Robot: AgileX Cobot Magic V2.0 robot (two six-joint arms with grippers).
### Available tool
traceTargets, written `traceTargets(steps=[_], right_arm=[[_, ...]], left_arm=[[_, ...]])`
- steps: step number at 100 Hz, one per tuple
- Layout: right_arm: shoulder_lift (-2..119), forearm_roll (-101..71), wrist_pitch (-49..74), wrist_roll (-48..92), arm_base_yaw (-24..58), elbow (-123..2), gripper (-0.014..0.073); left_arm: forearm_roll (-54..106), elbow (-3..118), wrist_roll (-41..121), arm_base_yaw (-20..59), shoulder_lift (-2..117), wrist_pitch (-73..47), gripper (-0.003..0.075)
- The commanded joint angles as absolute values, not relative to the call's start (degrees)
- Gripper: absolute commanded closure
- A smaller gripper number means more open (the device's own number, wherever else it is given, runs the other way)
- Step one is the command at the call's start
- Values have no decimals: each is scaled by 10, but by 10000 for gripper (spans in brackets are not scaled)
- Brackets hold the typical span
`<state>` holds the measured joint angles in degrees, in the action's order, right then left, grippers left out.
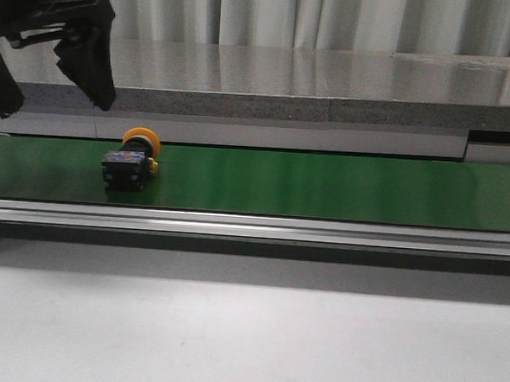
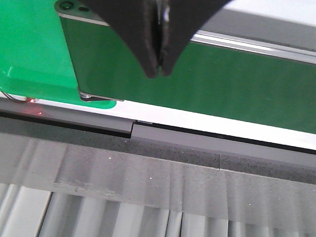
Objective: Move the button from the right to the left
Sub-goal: 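Lower the left gripper over the button at the belt's end, then close the left gripper on the button and lift it off the belt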
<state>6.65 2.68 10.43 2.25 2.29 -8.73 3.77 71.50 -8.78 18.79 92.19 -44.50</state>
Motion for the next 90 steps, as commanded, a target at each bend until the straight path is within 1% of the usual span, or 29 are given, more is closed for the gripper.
traceTargets(steps=[1,56,65,72,79,84,90], right_arm=[[73,32,53,23,25,-103,660],[73,32,53,23,25,-103,660],[73,32,53,23,25,-103,660],[73,32,53,23,25,-103,660],[73,32,53,23,25,-103,660],[73,32,53,23,25,-103,660],[73,32,53,23,25,-103,660]], left_arm=[[39,738,-95,195,912,-429,81],[47,740,-95,195,985,-414,81],[44,740,-95,195,990,-404,90],[43,740,-95,193,994,-401,139],[41,740,-95,193,995,-401,229],[41,740,-95,193,995,-400,314],[41,740,-95,193,995,-400,386]])
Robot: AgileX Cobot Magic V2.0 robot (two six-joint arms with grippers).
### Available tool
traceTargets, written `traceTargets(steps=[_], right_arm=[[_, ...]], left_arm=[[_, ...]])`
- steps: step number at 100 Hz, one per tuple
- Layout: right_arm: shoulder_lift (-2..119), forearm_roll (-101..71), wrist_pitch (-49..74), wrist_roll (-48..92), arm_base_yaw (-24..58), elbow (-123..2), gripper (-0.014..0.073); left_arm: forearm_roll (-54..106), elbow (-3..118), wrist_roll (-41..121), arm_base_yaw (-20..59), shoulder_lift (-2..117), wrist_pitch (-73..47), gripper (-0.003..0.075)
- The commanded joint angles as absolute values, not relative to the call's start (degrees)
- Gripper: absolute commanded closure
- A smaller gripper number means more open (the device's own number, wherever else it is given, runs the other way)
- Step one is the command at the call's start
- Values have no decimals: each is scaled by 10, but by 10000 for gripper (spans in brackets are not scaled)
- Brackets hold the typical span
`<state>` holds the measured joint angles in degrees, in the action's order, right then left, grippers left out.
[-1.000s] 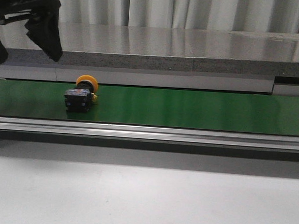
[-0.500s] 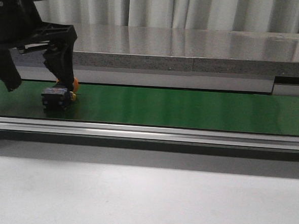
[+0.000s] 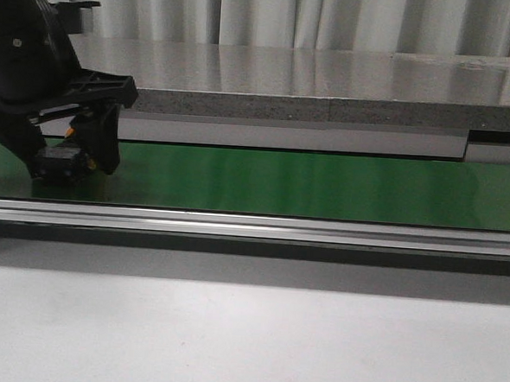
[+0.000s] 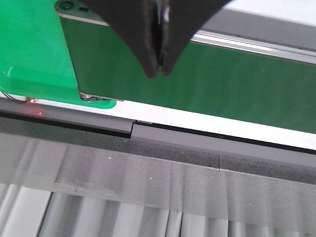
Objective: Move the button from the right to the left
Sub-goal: 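Close the left gripper on the button and lift it off the belt, then lower the button into the blue tray and open the left gripper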
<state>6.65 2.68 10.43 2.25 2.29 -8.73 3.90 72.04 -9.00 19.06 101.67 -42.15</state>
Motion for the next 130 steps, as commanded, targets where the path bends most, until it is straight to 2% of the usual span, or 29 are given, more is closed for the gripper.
traceTargets(steps=[1,9,43,66,77,109,130], right_arm=[[73,32,53,23,25,-103,660],[73,32,53,23,25,-103,660],[73,32,53,23,25,-103,660],[73,32,53,23,25,-103,660],[73,32,53,23,25,-103,660],[73,32,53,23,25,-103,660],[73,32,53,23,25,-103,660]], left_arm=[[41,740,-95,193,995,-400,400],[41,740,-95,193,994,-404,443],[24,741,-95,178,937,-411,445],[-40,741,-90,83,875,-453,445],[-48,741,-38,21,866,-465,445],[-43,741,45,-124,876,-470,445],[-19,741,103,-177,913,-448,445]])
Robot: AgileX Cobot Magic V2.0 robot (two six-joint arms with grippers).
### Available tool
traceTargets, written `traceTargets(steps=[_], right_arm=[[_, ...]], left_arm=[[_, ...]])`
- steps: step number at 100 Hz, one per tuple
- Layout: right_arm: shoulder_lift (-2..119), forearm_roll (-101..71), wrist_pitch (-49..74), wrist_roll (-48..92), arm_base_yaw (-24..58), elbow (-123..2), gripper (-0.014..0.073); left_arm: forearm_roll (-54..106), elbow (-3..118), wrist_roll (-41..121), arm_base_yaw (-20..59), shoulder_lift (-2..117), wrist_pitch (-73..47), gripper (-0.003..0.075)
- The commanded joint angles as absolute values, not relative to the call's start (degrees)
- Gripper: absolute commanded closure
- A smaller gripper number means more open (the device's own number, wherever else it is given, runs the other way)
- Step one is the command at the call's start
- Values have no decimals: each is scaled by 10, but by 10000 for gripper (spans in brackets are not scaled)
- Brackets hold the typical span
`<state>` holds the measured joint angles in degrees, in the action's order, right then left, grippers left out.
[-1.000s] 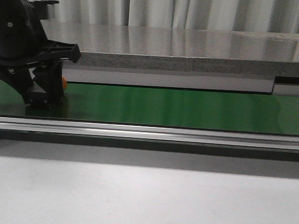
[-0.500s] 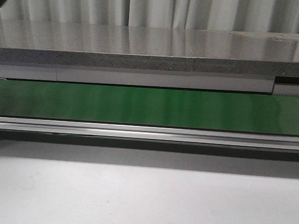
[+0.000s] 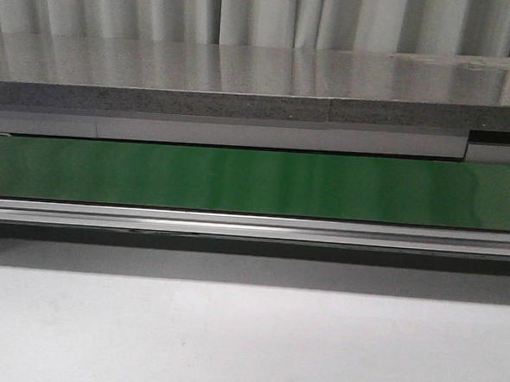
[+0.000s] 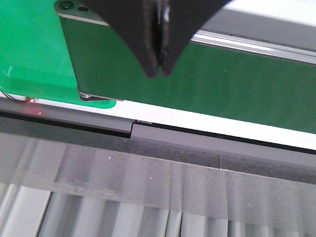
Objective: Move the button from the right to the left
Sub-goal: 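Lower the button into the blue tray and open the left gripper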
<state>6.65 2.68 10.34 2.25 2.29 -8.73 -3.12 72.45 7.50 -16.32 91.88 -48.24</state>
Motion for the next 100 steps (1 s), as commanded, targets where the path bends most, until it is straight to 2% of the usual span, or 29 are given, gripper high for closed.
traceTargets(steps=[1,52,62,77,100], right_arm=[[73,32,53,23,25,-103,660],[73,32,53,23,25,-103,660],[73,32,53,23,25,-103,660],[73,32,53,23,25,-103,660],[73,32,53,23,25,-103,660]], left_arm=[[-19,741,106,-178,916,-447,445],[-24,741,150,-185,1062,-403,444],[-24,741,150,-185,1071,-403,394],[-26,741,150,-185,1072,-404,244],[-27,746,150,-185,1067,-410,238]])
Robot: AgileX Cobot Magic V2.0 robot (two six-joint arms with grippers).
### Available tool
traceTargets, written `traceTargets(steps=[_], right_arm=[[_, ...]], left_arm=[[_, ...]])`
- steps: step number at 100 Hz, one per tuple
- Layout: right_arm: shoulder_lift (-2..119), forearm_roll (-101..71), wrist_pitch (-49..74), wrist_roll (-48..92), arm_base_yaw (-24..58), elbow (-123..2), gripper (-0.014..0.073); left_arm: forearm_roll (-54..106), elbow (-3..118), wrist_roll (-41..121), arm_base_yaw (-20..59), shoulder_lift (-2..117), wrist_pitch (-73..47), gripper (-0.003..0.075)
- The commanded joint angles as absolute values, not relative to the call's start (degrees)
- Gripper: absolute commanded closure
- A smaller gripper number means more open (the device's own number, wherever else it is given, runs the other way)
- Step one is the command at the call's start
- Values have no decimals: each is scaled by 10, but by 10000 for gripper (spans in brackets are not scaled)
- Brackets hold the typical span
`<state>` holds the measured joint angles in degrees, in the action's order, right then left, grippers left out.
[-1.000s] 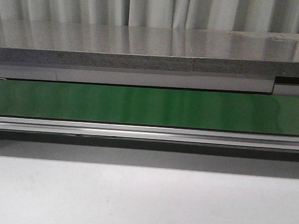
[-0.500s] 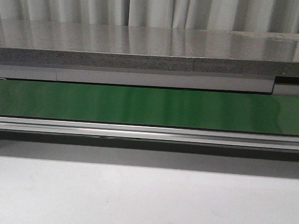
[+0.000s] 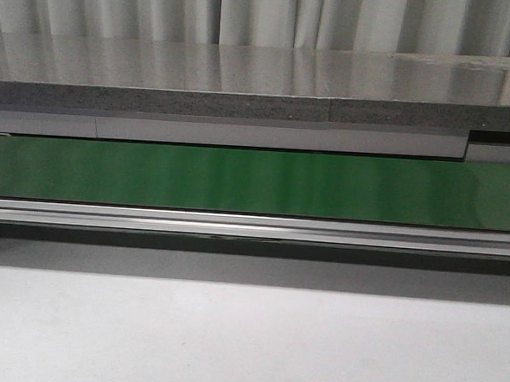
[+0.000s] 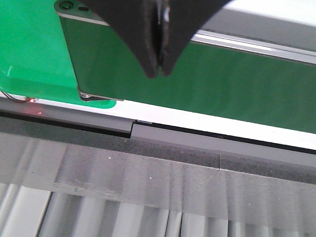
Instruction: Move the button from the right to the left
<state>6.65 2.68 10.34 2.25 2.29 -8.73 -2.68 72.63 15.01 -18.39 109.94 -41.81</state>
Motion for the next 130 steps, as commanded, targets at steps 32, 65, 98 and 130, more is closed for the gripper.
traceTargets(steps=[32,65,98,130], right_arm=[[73,32,53,23,25,-103,660],[73,32,54,23,25,-103,660],[73,32,54,23,25,-103,660],[73,32,54,23,25,-103,660]], left_arm=[[-16,806,112,-181,995,-426,598],[67,817,112,-111,904,-426,741],[86,815,70,37,875,-416,741],[87,748,49,116,819,-367,741]])
